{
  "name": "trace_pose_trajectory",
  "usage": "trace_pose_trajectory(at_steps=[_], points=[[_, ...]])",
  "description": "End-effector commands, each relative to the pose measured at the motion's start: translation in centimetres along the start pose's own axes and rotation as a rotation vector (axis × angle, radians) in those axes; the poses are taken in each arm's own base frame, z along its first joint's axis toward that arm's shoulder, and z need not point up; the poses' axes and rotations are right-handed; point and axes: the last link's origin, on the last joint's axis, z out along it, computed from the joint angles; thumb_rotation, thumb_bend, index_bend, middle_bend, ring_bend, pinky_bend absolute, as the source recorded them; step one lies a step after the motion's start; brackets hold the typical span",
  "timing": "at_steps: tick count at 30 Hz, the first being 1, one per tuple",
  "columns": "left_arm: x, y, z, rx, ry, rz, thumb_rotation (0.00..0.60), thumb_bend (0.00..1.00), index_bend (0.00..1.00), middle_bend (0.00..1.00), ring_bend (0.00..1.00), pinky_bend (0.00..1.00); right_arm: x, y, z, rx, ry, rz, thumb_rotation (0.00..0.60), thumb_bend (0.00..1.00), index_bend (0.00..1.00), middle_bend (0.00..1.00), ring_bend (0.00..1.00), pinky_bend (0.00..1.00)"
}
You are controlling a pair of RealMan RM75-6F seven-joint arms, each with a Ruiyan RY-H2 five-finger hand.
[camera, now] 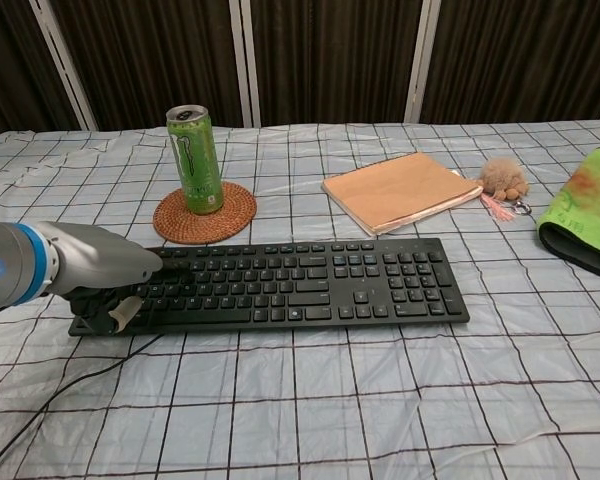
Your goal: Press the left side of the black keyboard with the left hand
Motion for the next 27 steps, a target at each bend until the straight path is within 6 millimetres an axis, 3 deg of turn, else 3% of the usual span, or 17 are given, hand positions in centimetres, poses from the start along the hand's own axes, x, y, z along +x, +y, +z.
trace_pose_trajectory(at_steps=[1, 5, 7, 9, 11, 13, 18, 21, 27], points=[[0.4, -0.1, -0.2, -0.008, 0.021, -0.014, 0.6, 0.78, 0.03, 0.76, 0.66, 0.47, 0.0, 0.0, 0.0, 0.0, 0.001, 0.0, 0.6, 0.08, 0.05, 0.0, 0.0, 0.0], [1.7, -0.8, -0.9, 0.0, 0.092, -0.031, 0.6, 0.77, 0.02, 0.71, 0.61, 0.43, 0.1, 0.1, 0.0, 0.007, 0.004, -0.004, 0.6, 0.08, 0.05, 0.0, 0.0, 0.0], [2.7, -1.4, -1.9, 0.004, 0.157, -0.047, 0.6, 0.75, 0.0, 0.61, 0.51, 0.37, 0.1, 0.2, 0.0, 0.004, 0.003, 0.002, 0.6, 0.08, 0.05, 0.0, 0.0, 0.0], [3.7, -2.5, -3.8, 0.017, 0.253, -0.094, 0.6, 0.66, 0.0, 0.38, 0.33, 0.27, 0.1, 0.3, 0.0, 0.001, 0.002, 0.002, 0.6, 0.08, 0.05, 0.0, 0.0, 0.0], [3.4, -3.5, -5.7, 0.019, 0.317, -0.131, 0.6, 0.55, 0.0, 0.17, 0.16, 0.17, 0.1, 0.2, -0.1, 0.0, 0.003, 0.002, 0.6, 0.08, 0.05, 0.0, 0.0, 0.0], [2.9, -4.8, -7.4, 0.037, 0.381, -0.154, 0.6, 0.43, 0.0, 0.03, 0.04, 0.06, 0.1, 0.2, -0.1, 0.001, 0.004, -0.005, 0.6, 0.08, 0.05, 0.0, 0.0, 0.0], [-0.7, -8.3, -11.3, 0.105, 0.5, -0.212, 0.6, 0.13, 0.0, 0.0, 0.0, 0.0, 0.2, 0.1, -0.1, 0.005, 0.008, -0.022, 0.6, 0.08, 0.05, 0.0, 0.0, 0.0], [-3.4, -10.3, -13.1, 0.152, 0.545, -0.249, 0.6, 0.05, 0.0, 0.0, 0.0, 0.0, 0.2, 0.1, 0.0, 0.009, 0.024, -0.046, 0.6, 0.08, 0.05, 0.0, 0.0, 0.0], [-8.7, -12.9, -15.5, 0.215, 0.648, -0.228, 0.6, 0.01, 0.0, 0.0, 0.0, 0.0, 0.2, -0.3, -0.1, 0.053, 0.056, -0.083, 0.6, 0.08, 0.05, 0.0, 0.0, 0.0]])
